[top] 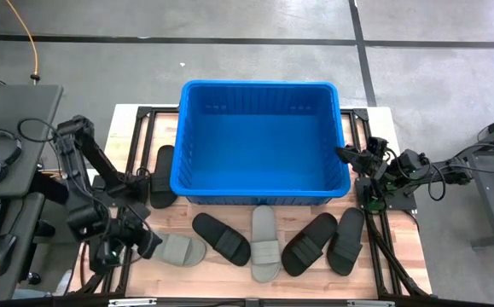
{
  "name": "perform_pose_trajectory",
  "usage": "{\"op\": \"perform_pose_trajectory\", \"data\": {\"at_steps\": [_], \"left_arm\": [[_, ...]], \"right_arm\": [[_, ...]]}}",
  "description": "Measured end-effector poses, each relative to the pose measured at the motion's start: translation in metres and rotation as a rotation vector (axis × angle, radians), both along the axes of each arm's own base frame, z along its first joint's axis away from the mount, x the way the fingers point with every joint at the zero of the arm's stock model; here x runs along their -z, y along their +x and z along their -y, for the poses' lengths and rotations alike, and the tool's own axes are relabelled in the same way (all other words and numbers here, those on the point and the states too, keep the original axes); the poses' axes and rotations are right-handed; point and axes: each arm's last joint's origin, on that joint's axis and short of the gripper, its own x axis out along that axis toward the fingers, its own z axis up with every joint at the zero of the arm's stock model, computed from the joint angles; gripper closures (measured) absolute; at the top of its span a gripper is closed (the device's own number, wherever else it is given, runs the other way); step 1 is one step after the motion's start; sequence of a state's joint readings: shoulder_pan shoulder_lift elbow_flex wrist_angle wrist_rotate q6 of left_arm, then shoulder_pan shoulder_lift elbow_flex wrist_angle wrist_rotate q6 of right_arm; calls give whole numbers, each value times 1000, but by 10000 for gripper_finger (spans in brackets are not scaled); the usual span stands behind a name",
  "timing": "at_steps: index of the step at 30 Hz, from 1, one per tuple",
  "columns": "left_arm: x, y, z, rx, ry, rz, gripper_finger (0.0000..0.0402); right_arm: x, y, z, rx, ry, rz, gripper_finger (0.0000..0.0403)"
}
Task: Pick and place slides into bin
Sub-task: Put the left gray slide into the blue bin
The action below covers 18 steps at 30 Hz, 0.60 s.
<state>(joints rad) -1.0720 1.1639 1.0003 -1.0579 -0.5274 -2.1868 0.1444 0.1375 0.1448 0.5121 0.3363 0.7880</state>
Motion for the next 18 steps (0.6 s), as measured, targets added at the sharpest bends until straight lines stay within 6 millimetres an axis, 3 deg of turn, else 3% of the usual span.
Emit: {"op": "perform_pose_trajectory", "data": {"at_steps": [8,14,18], "left_arm": [[48,-14,-11,32,-156,99,243],[84,-15,-13,33,-191,118,206],[94,-16,-16,23,-181,113,180]], "right_arm": [[0,0,2,42,39,-1,192],[0,0,1,21,63,7,192],[0,0,1,2,77,12,192]]}}
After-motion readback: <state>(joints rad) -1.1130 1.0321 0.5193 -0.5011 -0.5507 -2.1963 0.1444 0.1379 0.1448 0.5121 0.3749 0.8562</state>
